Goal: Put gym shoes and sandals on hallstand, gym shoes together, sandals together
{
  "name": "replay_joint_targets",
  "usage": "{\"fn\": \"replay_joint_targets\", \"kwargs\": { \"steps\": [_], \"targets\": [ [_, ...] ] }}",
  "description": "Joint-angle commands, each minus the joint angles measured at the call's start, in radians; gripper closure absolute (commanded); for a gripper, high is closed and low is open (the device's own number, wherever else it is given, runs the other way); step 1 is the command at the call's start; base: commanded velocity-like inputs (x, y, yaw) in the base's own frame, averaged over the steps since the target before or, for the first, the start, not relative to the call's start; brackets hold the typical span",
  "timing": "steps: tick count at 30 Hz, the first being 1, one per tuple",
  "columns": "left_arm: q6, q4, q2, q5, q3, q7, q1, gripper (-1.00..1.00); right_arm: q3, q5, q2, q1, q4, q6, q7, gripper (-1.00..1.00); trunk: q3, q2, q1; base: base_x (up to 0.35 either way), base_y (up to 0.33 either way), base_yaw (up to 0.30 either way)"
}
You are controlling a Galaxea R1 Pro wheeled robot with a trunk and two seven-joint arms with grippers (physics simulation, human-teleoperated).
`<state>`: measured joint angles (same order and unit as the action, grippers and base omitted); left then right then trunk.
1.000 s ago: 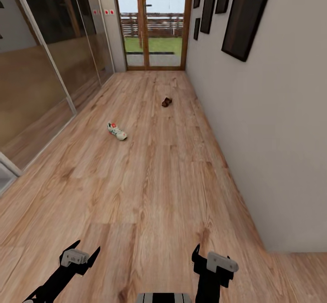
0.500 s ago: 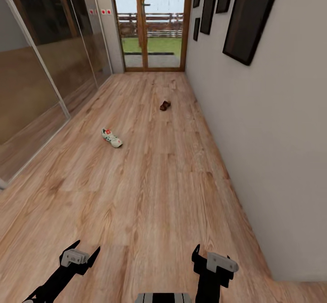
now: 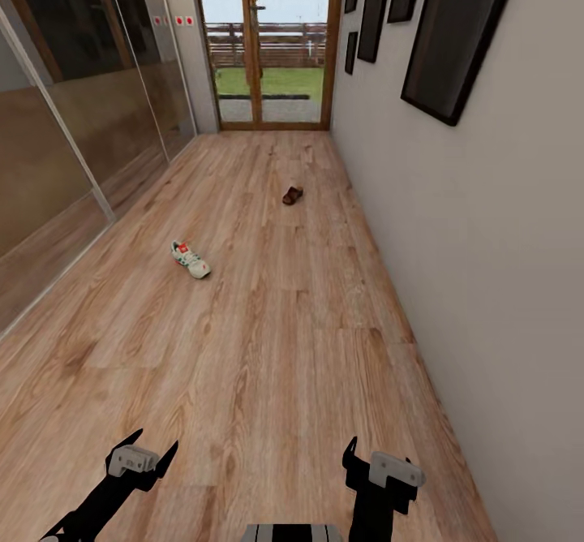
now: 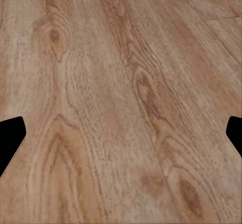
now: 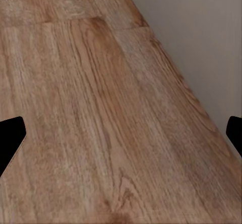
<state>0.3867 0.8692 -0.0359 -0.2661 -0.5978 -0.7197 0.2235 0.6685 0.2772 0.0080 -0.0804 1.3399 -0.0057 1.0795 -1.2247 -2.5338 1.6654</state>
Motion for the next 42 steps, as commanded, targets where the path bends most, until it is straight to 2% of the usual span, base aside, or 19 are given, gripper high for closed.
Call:
{"fn": "replay_joint_targets", "kwargs": {
  "steps": [1, 16, 42],
  "targets": [
    [0.006, 0.001, 0.0, -0.008, -0.004, -0.004, 0.001, -1.0, 0.002, 0.005, 0.0, -0.001, 0.001, -0.001, 0.005, -1.0, -0.001, 0.0, 0.0, 0.204, -0.014, 0.0],
    [0.007, 0.001, -0.002, -0.007, -0.007, -0.004, 0.001, -1.0, 0.002, 0.005, 0.0, -0.001, 0.001, 0.0, 0.005, -1.0, -0.001, 0.0, 0.0, 0.104, -0.003, 0.0],
    [0.007, 0.001, -0.002, -0.007, -0.007, -0.005, 0.001, -1.0, 0.003, 0.005, -0.001, -0.001, 0.001, 0.0, 0.005, -1.0, -0.001, 0.0, 0.0, 0.309, 0.0, 0.0]
  ]
}}
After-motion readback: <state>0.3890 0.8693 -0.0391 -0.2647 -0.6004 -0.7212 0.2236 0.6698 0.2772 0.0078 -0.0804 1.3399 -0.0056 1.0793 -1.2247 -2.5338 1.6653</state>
